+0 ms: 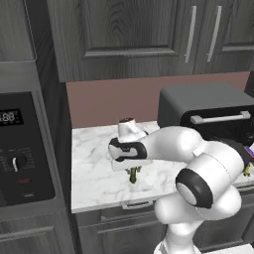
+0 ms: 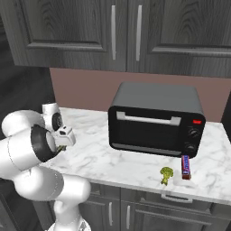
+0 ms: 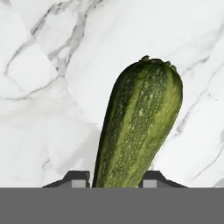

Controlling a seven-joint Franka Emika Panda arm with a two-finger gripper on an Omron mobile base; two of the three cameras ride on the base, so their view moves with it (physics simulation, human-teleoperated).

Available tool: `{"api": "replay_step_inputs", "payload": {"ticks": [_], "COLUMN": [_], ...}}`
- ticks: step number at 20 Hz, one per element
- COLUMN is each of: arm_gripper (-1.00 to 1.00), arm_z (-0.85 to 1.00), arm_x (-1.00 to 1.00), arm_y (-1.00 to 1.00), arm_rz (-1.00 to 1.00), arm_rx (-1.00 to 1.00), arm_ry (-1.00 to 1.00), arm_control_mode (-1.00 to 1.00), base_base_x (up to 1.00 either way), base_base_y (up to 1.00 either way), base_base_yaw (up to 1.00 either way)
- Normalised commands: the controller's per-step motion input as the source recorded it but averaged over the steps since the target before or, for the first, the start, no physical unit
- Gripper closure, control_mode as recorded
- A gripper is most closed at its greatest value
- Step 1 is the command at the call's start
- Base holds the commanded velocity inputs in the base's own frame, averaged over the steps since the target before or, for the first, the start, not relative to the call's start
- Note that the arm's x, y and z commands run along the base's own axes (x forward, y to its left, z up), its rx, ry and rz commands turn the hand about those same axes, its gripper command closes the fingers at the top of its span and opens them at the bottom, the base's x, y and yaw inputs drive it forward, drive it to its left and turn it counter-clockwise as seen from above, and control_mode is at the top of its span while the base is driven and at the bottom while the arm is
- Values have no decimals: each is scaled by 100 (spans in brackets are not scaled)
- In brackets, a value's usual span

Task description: Place the squash and broccoli inside the fridge drawer. Close the drawer after placing the vegetables.

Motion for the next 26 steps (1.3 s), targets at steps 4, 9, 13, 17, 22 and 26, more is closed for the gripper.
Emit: {"api": "replay_step_inputs", "payload": {"ticks": [4,9,13,17,22,26], "arm_gripper": [100,100,100,100,100,100], "arm_z": [100,100,100,69,16,0], "arm_x": [-76,-81,-52,-37,-30,0], "arm_y": [-13,-34,-52,-69,-37,0], "arm_rz": [-1,0,0,0,-1,0], "arm_rx": [4,3,2,3,2,0], "arm_ry": [-14,-18,-9,0,-1,0], "arm_control_mode": [-100,-100,-100,-100,-100,-100], "base_base_x": [0,0,0,0,0,0], "base_base_y": [0,0,0,0,0,0], "base_base_yaw": [0,0,0,0,0,0]}}
